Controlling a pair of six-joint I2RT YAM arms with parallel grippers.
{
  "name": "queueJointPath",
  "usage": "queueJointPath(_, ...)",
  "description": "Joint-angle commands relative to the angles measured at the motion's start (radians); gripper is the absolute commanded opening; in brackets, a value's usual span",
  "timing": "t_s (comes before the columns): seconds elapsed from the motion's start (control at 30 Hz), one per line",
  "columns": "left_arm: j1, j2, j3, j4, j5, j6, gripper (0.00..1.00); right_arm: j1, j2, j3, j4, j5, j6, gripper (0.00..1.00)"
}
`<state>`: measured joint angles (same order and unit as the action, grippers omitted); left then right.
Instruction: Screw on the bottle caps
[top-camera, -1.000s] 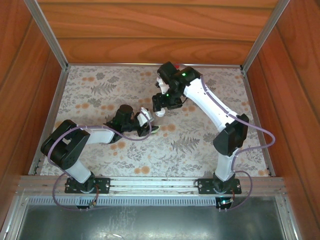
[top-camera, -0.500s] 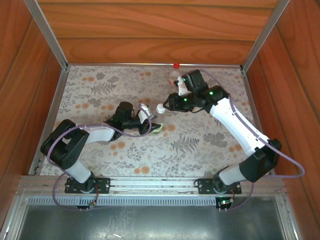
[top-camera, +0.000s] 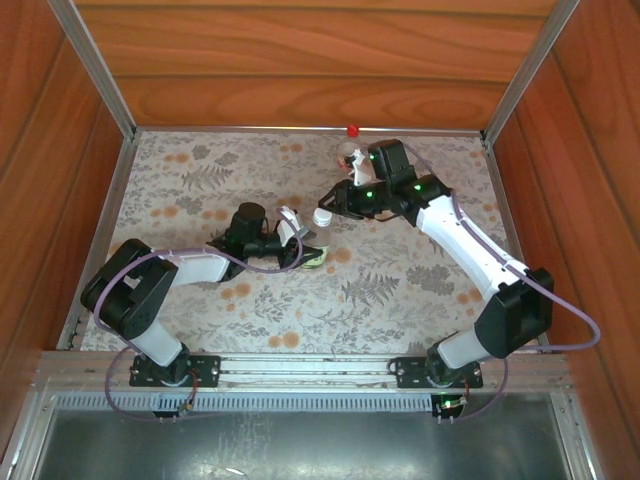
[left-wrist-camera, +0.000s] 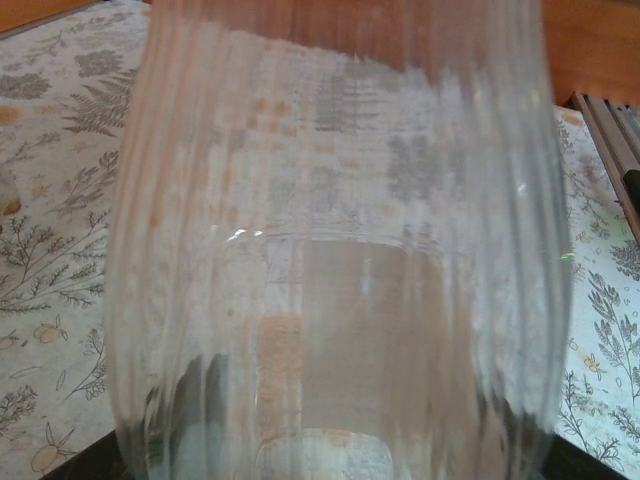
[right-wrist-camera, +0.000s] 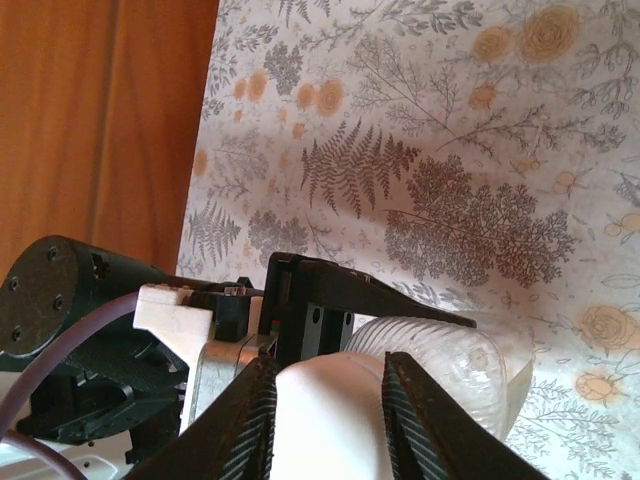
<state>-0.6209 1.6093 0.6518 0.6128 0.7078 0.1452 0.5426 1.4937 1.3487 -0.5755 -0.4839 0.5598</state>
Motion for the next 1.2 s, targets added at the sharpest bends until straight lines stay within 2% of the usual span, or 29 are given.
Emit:
queueJointPath(0.0,0.005,-0.019,0.021,0.027,0.028,-0.012,0.53,-0.001,0.000,0.005,0.017,-0.058,-0.002,0.32)
queueJointPath(0.23,0.010,-0.012,0.029,0.030,0.015,-0.028,0.53,-0.002,-0.024,-0.040,0.014,-0.085,0.006,0.23)
queueJointPath(0.33,0.013,-0.012,0.032,0.032,0.011,-0.035,0.52,-0.002,-0.041,-0.061,0.010,-0.083,0.010,0.23)
queueJointPath(0.5,0.014,-0.026,0.032,0.033,0.016,-0.039,0.52,-0.001,-0.046,-0.079,-0.004,-0.049,0.011,0.26)
queueJointPath(0.83,0.014,-0.029,0.029,0.034,0.017,-0.039,0.52,-0.005,-0.036,-0.022,-0.058,-0.005,-0.032,0.38)
queueJointPath(1.17,0.014,-0.034,0.025,0.033,0.016,-0.035,0.52,-0.009,-0.031,-0.036,-0.062,0.014,-0.009,0.33)
